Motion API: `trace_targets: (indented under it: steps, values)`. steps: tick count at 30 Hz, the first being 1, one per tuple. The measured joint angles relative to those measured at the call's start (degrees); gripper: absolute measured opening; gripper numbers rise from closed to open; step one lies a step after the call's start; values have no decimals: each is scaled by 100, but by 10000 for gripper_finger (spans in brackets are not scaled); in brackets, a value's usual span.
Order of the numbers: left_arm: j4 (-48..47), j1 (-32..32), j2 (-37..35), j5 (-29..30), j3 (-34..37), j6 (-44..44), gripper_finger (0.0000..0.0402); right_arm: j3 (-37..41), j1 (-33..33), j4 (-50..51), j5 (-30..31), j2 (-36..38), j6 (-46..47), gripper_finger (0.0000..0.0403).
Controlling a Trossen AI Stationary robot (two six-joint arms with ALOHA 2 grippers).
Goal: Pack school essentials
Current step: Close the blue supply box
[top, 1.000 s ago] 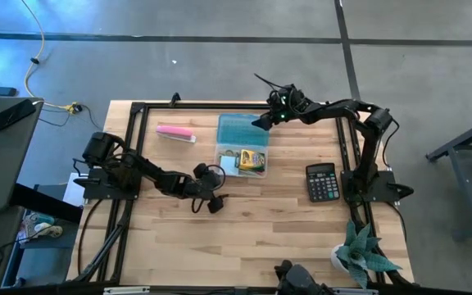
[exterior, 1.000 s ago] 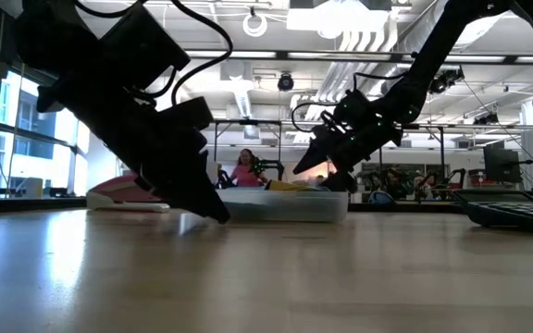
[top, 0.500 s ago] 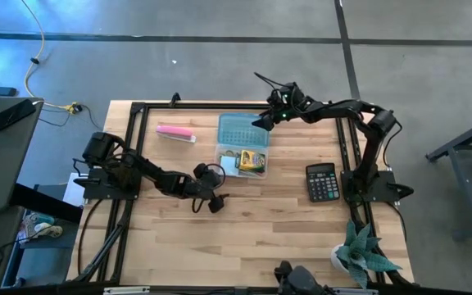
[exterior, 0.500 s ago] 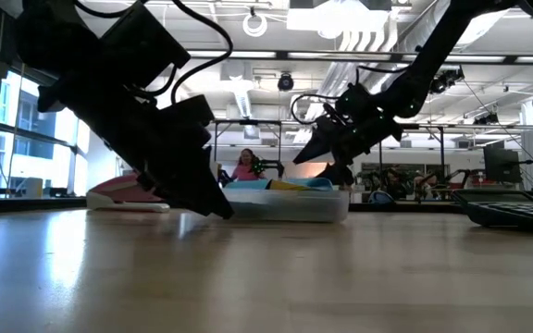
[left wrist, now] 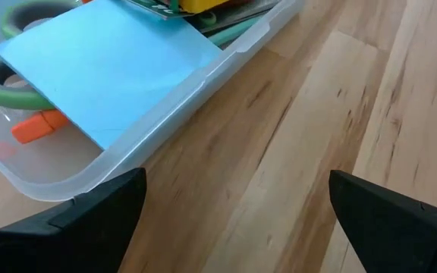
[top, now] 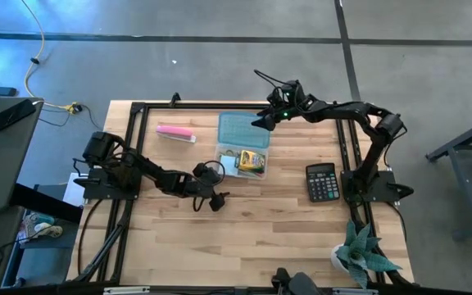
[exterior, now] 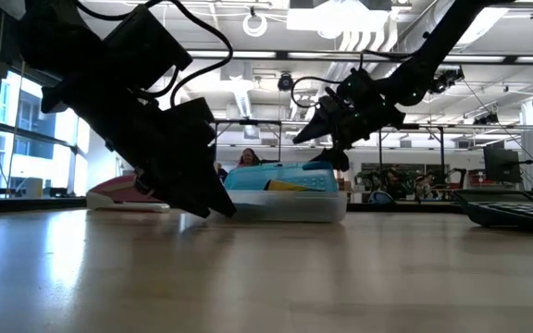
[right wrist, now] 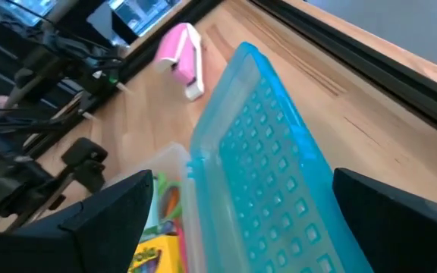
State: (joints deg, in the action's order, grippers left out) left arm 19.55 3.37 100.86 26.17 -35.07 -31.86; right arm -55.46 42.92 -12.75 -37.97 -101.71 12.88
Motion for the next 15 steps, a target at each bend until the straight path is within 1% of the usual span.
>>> trace_targets:
  steps: [15]
  values:
    - [-17, -1, 0, 27, 0, -205, 400, -15, -553, 168, -113, 419, 47, 394]
